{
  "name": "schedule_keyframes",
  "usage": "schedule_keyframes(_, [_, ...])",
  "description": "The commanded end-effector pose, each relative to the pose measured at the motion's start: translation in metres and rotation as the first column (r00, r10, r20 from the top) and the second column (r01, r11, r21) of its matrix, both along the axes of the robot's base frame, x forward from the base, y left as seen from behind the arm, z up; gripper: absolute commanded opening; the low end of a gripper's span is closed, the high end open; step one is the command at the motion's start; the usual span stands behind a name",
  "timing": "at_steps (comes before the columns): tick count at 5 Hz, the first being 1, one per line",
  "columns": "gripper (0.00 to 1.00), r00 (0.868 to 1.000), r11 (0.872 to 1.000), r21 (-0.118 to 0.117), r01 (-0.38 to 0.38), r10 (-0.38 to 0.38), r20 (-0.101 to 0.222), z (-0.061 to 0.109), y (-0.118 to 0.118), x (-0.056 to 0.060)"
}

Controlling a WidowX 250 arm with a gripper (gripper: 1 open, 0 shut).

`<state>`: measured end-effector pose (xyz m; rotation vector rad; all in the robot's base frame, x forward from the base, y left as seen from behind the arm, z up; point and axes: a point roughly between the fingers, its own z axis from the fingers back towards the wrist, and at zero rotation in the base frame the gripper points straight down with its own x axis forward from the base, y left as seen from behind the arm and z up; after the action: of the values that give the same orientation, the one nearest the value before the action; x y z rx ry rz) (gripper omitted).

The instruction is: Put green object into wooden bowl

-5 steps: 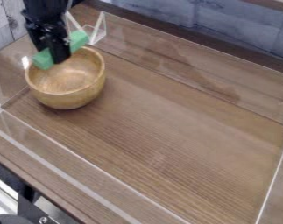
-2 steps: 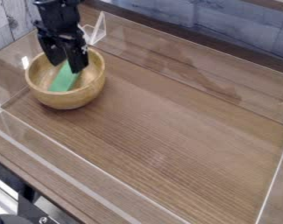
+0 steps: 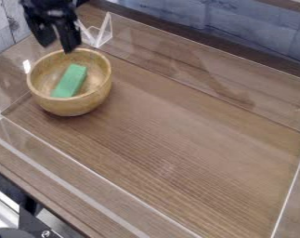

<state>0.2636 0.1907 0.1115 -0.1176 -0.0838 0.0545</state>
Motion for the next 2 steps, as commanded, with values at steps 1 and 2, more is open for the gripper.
schedule_keyframes(1, [1.00, 0.998, 0.999, 0.037, 0.033, -0.035, 0.050, 0.021, 0.011, 0.005])
schedule_keyframes(2, [1.00, 0.998, 0.999, 0.032, 0.039, -0.040, 0.047, 0.023, -0.002, 0.011])
